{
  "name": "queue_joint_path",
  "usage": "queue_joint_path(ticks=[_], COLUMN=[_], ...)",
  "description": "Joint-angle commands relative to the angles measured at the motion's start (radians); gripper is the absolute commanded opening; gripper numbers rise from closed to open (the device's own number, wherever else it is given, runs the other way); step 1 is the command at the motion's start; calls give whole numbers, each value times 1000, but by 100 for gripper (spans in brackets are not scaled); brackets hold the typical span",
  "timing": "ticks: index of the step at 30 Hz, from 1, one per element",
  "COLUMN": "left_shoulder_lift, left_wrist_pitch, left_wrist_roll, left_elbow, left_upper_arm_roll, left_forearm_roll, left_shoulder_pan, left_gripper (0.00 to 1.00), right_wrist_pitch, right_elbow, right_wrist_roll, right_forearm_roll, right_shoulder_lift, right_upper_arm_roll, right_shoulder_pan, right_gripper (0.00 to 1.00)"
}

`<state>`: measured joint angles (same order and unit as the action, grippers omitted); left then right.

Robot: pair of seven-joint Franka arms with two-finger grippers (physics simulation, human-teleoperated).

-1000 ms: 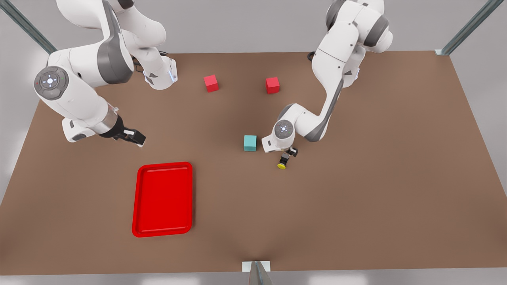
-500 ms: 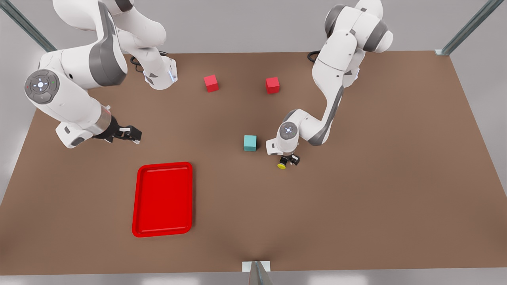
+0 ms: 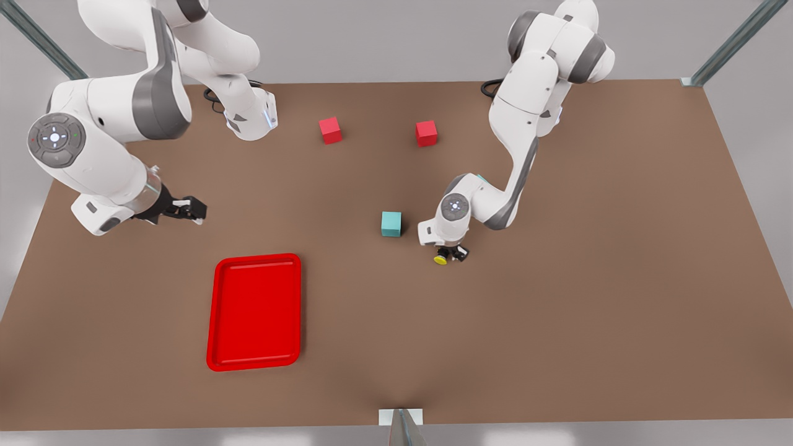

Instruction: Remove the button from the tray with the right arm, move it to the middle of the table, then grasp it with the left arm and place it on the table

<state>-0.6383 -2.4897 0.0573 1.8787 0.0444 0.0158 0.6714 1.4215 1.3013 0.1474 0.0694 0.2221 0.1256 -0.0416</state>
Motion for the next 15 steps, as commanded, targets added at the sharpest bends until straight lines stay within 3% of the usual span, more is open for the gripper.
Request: queue_joint_path(ticks=[1,3,7,15], left_shoulder_lift=[2,2,0,2], left_wrist_pitch=[-1,-1,0,17], left_wrist_roll=[21,18,15,9], left_elbow=[-1,-1,-1,-7], left_upper_arm_roll=[0,0,0,0], left_forearm_roll=[1,1,1,-3], left_shoulder_pan=[-1,-1,0,0], left_gripper=[80,68,58,55], right_wrist_pitch=[-10,-10,-15,-6], right_elbow=[0,0,0,-2], right_wrist_roll=[-78,-80,-80,-84], right_forearm_roll=[1,0,-2,6], right_shoulder_lift=[-1,0,-1,0], right_upper_arm_roll=[0,0,-1,0], right_shoulder_pan=[2,2,6,37], right_gripper=[100,100,100,100])
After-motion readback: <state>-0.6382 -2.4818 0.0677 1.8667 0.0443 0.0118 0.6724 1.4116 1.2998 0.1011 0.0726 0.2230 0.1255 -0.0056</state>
